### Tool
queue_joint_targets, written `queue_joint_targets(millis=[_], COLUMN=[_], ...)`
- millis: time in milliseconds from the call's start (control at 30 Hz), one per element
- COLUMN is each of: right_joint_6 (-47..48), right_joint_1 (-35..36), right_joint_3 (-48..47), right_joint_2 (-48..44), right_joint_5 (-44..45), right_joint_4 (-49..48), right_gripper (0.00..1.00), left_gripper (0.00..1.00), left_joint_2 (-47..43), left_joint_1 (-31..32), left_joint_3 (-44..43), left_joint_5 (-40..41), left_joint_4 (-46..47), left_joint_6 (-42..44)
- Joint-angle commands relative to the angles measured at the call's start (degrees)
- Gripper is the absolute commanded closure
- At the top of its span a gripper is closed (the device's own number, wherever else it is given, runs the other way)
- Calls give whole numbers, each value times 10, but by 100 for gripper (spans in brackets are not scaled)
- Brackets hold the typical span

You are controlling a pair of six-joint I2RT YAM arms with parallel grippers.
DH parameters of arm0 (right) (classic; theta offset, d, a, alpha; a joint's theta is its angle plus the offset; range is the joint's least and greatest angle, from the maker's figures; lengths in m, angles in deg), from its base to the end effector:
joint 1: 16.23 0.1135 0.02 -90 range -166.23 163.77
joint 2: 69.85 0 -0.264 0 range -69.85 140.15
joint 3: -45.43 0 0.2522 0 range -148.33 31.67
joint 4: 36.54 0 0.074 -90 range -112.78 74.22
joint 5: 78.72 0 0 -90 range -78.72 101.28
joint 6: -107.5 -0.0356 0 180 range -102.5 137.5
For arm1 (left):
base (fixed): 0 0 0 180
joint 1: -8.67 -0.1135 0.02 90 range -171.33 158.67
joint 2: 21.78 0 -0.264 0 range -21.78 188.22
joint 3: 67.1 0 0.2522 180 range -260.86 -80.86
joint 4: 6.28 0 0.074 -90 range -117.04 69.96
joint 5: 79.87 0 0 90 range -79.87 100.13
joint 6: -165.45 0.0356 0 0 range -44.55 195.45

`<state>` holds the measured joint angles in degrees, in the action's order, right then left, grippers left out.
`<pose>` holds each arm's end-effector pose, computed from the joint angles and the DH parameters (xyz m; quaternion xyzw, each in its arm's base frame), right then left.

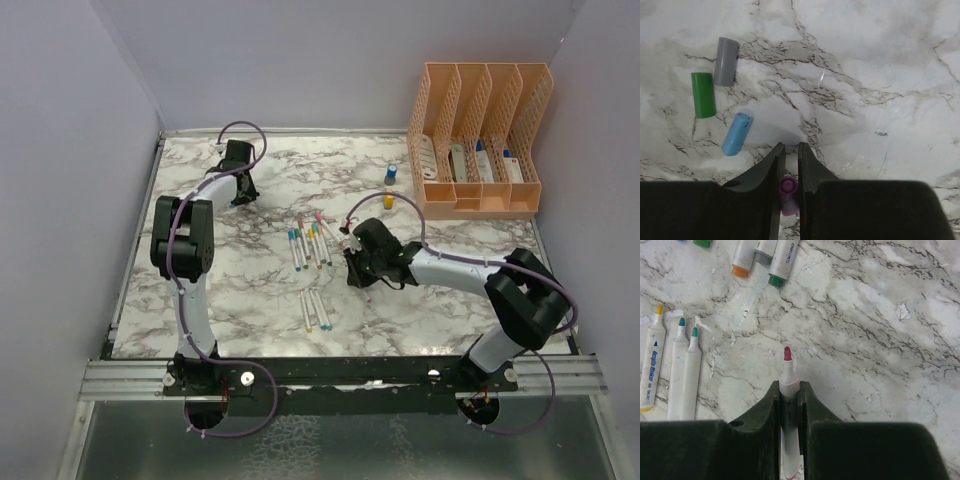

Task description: Open the pen caps

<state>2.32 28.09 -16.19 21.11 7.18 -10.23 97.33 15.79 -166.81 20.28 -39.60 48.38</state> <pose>0.2172 0.2157 0.1635 -0.2504 0.9214 0.1761 0.2392 0.4497 -0.0498 0.1736 -0.1913 0.9247 -0.0135 0.3289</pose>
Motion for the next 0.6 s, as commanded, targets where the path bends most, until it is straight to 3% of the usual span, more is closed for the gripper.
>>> queue_joint_targets(millis=[0,267,467,567], right_joint_6=[-13,-48,-79,-96], right_joint_1=[14,50,78,85], right_joint_3=[-27,-29,-33,-41], right_joint_2=[17,28,45,55], right_joint_5=[13,8,10,12], right_joint_4=[-7,-14,-16,-11], right_gripper=[99,99,99,91], left_gripper=[92,49,44,44], left_joint_2=[9,-5,-59,-100], left_joint_1=[-8,-17,-19,-19], left_joint_3=[8,16,33,54], left_joint_5=[6,0,-20,-47], left_joint_4=[-1,-1,6,23], left_joint_6=[8,5,-7,-15])
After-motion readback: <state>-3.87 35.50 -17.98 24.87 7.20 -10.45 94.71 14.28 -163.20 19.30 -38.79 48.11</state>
